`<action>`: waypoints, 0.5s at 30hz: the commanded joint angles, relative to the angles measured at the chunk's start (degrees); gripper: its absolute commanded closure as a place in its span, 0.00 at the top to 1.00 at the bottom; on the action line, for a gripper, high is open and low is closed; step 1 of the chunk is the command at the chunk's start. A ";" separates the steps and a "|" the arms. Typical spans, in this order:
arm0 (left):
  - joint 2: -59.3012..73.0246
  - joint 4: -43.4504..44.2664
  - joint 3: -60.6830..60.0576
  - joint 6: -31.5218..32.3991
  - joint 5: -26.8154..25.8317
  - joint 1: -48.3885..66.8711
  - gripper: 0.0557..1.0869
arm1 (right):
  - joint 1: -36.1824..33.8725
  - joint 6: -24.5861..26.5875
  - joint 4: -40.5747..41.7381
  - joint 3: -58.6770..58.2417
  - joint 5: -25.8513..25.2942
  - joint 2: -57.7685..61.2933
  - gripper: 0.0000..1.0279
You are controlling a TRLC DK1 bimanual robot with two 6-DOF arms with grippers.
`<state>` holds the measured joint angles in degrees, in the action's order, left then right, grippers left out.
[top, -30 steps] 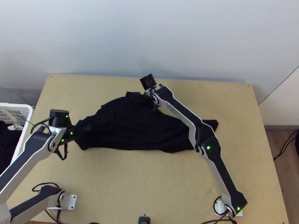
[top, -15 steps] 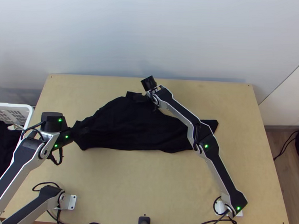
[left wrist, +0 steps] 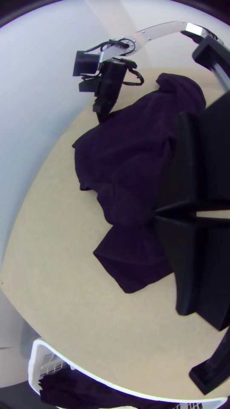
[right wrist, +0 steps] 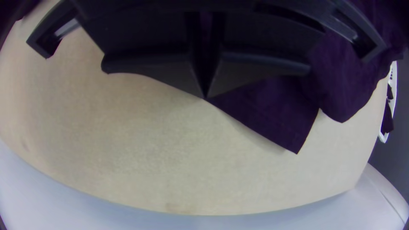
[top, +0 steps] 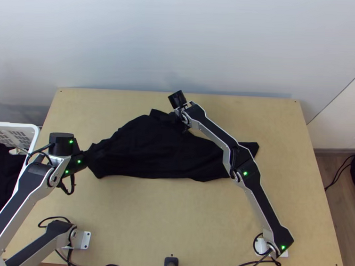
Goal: Fold the t-shirt
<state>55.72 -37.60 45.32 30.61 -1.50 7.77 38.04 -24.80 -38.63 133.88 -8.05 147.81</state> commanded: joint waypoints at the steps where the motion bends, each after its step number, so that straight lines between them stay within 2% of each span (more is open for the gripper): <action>1: 1.40 0.87 0.73 -0.02 0.09 -1.18 0.03 | 0.01 0.63 -1.18 -0.64 -0.03 -2.96 0.03; 15: 9.05 2.10 13.39 2.61 0.35 -9.70 0.03 | -5.08 -2.71 -1.45 -1.17 -0.21 -22.12 0.03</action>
<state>61.19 -35.62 51.83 32.23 -1.32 2.48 35.46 -26.55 -40.01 132.99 -7.92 135.00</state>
